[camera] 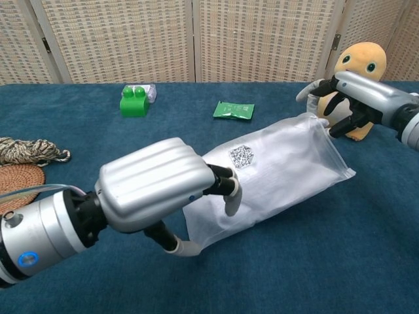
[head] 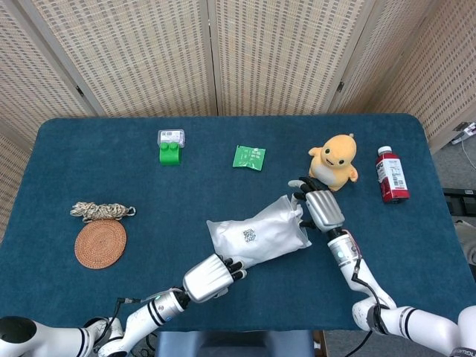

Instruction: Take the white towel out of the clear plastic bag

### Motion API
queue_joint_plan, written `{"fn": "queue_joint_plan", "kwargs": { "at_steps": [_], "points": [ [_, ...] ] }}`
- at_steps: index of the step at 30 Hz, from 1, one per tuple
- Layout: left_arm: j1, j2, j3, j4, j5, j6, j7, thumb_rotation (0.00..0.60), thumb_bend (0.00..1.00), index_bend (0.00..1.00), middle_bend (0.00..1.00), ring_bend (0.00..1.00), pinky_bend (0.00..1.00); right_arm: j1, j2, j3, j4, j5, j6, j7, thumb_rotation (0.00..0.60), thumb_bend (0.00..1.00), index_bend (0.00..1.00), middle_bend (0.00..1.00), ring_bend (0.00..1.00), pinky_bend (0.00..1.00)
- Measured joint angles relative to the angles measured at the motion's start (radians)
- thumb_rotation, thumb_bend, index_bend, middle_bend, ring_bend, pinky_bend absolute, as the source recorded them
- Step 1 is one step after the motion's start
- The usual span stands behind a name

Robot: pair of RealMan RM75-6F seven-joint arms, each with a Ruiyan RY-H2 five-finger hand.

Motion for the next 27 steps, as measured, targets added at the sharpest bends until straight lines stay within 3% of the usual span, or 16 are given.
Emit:
{"fn": "queue_joint_plan", "kwargs": {
  "at_steps": [9, 27],
  "points": [
    [0.008, -0.015, -0.017, 0.009, -0.055, -0.06, 0.095, 0.6, 0.04, 0.42, 0.4, 0.61, 0.84, -0.001, 0.0, 0.003, 0.002, 0.002, 0.0, 0.003, 0.6, 0.57, 0.73, 0.23, 0.1, 0.33],
    [0.008, -0.045, -0.032, 0.063, -0.064, -0.073, 0.126, 0.6, 0.04, 0.41, 0.39, 0.55, 0.83, 0.002, -0.001, 0.013, 0.012, 0.014, -0.012, 0.027, 0.6, 0.57, 0.73, 0.23, 0.1, 0.33]
  ]
}}
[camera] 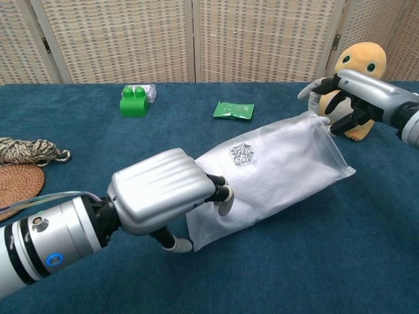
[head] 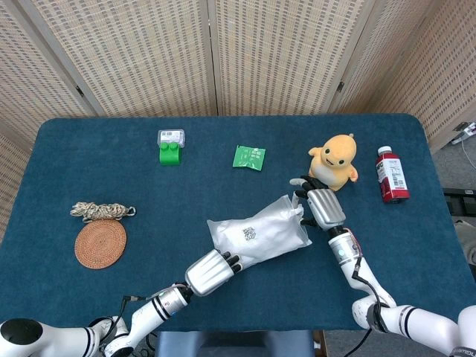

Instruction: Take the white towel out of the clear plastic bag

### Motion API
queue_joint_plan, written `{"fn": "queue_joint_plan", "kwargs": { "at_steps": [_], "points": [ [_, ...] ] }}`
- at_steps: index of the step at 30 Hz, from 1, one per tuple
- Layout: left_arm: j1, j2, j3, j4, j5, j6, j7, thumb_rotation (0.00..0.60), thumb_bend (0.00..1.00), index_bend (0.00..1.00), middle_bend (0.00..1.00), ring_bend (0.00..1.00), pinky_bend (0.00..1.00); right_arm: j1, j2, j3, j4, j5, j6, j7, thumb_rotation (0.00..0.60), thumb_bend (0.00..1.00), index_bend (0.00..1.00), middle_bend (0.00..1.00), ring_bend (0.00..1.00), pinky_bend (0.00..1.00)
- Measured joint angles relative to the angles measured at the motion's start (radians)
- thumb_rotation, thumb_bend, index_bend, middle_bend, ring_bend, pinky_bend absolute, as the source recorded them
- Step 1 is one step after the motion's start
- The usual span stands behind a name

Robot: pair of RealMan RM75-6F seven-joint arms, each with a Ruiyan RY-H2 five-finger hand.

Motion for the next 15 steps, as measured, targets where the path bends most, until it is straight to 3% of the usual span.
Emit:
{"fn": "queue_joint_plan", "kwargs": {
  "at_steps": [2, 9, 15],
  "points": [
    [-0.001, 0.0, 0.0, 0.001, 0.0, -0.001, 0.007, 0.6, 0.04, 0.4, 0.39, 0.56, 0.83, 0.0, 0.001, 0.001, 0.002, 0.003, -0.004, 0.004, 0.6, 0.57, 0.73, 0.23, 0.1, 0.33],
    [0.0, 0.005, -0.001, -0.003, -0.005, -0.01, 0.03, 0.6, 0.04, 0.38, 0.62, 0.71, 0.89, 0.0, 0.0, 0.001, 0.009, 0.009, -0.011, 0.008, 0.6, 0.57, 0.73, 0.23, 0.1, 0.33],
    [0.004, 0.006, -0.004, -0.015, -0.02, -0.021, 0.06, 0.6, 0.04, 0.37, 0.65, 0.74, 0.91, 0.0, -0.001, 0.0, 0.013, 0.012, -0.014, 0.009, 0.6, 0.57, 0.73, 0.23, 0.1, 0.33]
  ]
}}
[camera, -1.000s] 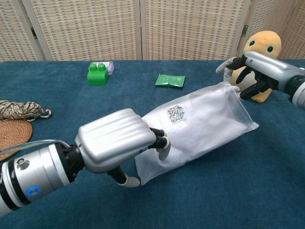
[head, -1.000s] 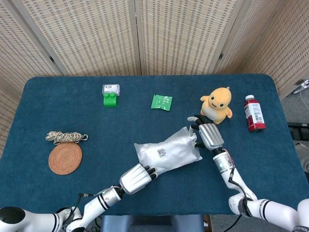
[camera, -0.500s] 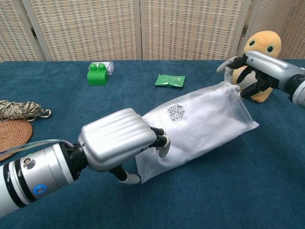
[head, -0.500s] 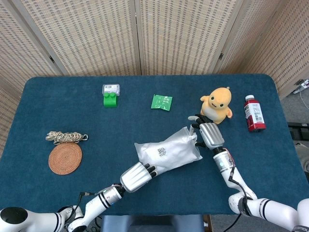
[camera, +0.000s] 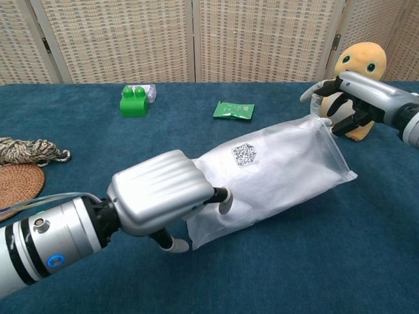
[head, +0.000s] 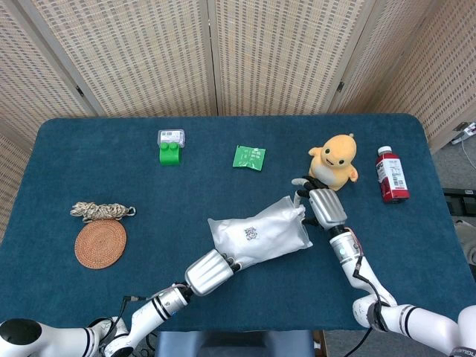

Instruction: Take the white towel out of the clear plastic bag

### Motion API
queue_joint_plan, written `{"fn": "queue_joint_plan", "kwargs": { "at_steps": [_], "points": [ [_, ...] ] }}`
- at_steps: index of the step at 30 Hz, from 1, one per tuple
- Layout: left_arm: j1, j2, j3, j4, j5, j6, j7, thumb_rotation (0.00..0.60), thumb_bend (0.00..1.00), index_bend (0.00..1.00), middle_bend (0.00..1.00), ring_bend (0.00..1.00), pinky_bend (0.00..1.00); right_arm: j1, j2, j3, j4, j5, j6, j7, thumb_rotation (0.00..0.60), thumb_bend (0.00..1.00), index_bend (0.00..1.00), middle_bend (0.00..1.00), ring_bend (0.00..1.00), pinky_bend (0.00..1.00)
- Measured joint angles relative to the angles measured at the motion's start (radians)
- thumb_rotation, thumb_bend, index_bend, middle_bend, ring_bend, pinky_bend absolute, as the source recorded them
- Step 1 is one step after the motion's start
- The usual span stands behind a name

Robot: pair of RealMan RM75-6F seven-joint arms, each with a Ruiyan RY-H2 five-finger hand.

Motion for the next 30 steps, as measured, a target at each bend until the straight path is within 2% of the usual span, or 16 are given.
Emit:
{"fn": "queue_joint_plan", "kwargs": {
  "at_steps": [13, 30],
  "points": [
    [0.001, -0.01, 0.002, 0.028, 0.019, 0.014, 0.036, 0.6, 0.04, 0.4, 0.65, 0.76, 0.92, -0.001, -0.003, -0.001, 0.0, 0.001, -0.001, -0.001, 0.6, 0.57, 0.73, 0.23, 0.1, 0.33],
    [-0.008, -0.054, 0.02, 0.128, 0.067, 0.047, -0.031, 0.6, 0.04, 0.43, 0.65, 0.76, 0.92, -0.001, -0.015, -0.001, 0.027, 0.015, -0.019, 0.008, 0.6, 0.57, 0.73, 0.23, 0.1, 0.33]
  ]
}}
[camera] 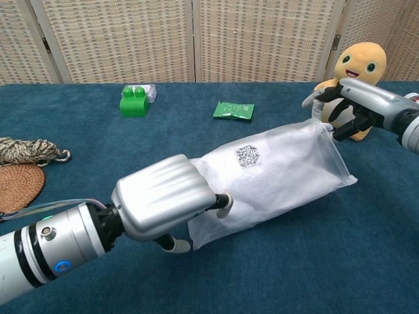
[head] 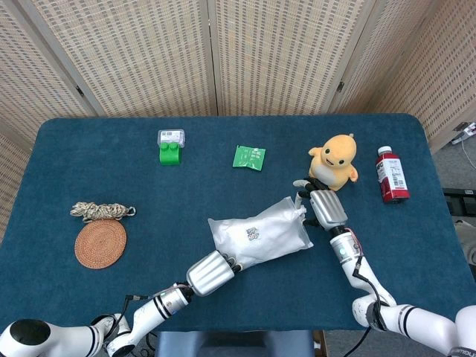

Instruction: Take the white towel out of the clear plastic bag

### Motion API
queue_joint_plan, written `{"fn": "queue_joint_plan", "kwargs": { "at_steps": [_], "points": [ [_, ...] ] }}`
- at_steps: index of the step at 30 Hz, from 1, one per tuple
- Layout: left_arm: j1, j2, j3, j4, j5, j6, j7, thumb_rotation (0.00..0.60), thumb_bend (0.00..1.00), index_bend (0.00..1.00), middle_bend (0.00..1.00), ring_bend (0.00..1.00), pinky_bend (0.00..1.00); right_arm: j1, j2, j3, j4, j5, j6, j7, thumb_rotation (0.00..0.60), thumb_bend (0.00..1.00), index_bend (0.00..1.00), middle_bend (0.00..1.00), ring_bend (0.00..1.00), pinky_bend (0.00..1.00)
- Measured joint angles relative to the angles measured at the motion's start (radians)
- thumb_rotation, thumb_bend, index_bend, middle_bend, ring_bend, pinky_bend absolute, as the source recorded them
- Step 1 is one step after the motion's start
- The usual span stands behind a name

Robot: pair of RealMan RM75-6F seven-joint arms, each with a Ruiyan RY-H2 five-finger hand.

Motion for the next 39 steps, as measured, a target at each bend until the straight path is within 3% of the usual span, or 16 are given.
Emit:
{"fn": "queue_joint_plan", "kwargs": {
  "at_steps": [4, 26, 39],
  "points": [
    [-0.001, -0.01, 0.002, 0.021, 0.008, 0.008, -0.011, 0.6, 0.04, 0.48, 0.65, 0.76, 0.92, 0.0, -0.003, 0.0, 0.003, 0.0, -0.001, 0.002, 0.6, 0.57, 0.73, 0.23, 0.1, 0.33],
    [-0.006, -0.076, -0.007, 0.111, 0.012, 0.037, -0.071, 0.6, 0.04, 0.52, 0.65, 0.76, 0.92, -0.003, -0.014, -0.004, 0.02, -0.004, -0.006, 0.017, 0.6, 0.57, 0.73, 0.23, 0.1, 0.33],
    [-0.004, -0.074, -0.007, 0.097, -0.001, 0.029, -0.076, 0.6, 0.34, 0.53, 0.65, 0.77, 0.93, -0.005, -0.018, -0.006, 0.028, -0.007, -0.008, 0.024, 0.6, 0.57, 0.73, 0.23, 0.1, 0.33]
  ]
}}
